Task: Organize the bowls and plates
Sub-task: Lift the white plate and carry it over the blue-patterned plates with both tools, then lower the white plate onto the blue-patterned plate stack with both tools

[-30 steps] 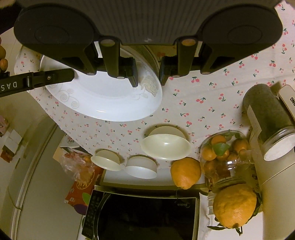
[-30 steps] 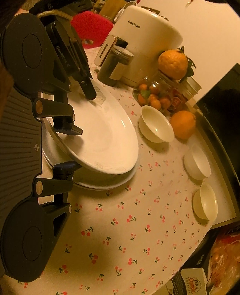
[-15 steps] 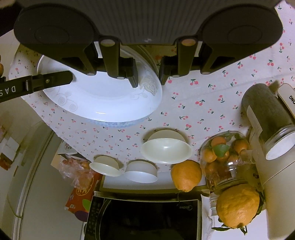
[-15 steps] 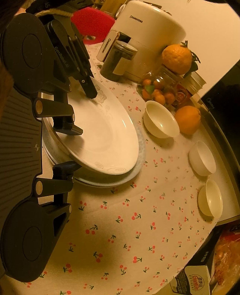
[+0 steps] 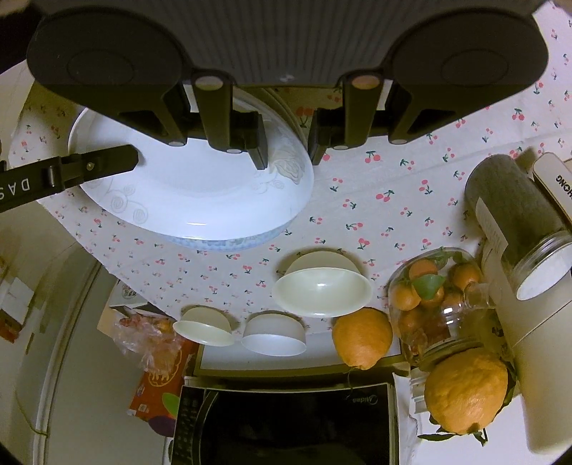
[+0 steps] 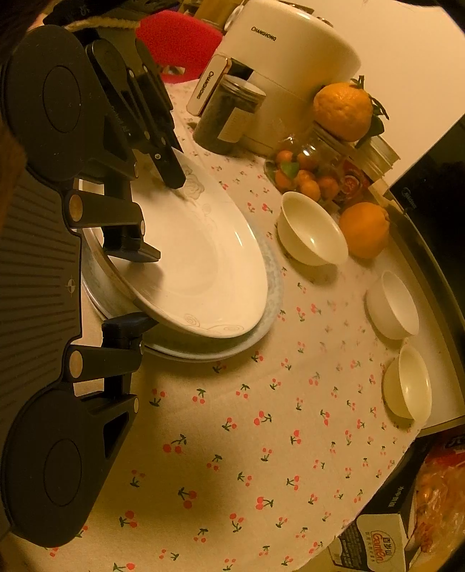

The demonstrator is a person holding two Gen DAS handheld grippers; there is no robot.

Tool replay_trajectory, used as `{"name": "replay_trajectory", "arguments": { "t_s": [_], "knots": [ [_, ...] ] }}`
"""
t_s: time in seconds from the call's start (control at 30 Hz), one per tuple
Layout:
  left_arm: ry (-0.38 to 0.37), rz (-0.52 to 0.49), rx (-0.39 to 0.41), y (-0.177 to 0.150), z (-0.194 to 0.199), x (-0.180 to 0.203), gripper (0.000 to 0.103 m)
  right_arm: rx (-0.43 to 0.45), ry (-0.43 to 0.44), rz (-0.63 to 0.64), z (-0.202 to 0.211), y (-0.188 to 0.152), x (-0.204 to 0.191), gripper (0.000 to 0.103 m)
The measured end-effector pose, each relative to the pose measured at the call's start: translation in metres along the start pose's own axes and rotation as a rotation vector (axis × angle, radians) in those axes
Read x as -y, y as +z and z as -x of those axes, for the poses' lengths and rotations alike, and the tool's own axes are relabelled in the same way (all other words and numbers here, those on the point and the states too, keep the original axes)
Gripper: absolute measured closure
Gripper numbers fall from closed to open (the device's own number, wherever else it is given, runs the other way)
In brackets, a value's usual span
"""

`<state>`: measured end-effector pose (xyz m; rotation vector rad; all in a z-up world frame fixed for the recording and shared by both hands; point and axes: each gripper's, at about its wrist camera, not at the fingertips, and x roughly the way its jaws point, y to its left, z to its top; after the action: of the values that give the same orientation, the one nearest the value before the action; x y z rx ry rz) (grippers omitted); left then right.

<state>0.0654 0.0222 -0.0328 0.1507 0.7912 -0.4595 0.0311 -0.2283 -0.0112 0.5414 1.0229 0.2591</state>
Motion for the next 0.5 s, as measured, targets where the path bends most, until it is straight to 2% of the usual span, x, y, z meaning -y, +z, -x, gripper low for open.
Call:
{"name": "replay_trajectory", "arguments": {
  "t_s": [0.33, 0.5],
  "knots": [
    [0.024, -0.022, -0.017, 0.0002, -0.0027, 0.0022, 0.081, 0.002, -0.007, 0.008, -0.0004, 0.0008, -0.0020, 0.073],
    [0.053, -0.082, -0.033, -0.0015, -0.0060, 0.0097, 0.082, 0.012, -0.018, 0.011, 0.0006, 0.0029, -0.0017, 0.073]
  ]
}}
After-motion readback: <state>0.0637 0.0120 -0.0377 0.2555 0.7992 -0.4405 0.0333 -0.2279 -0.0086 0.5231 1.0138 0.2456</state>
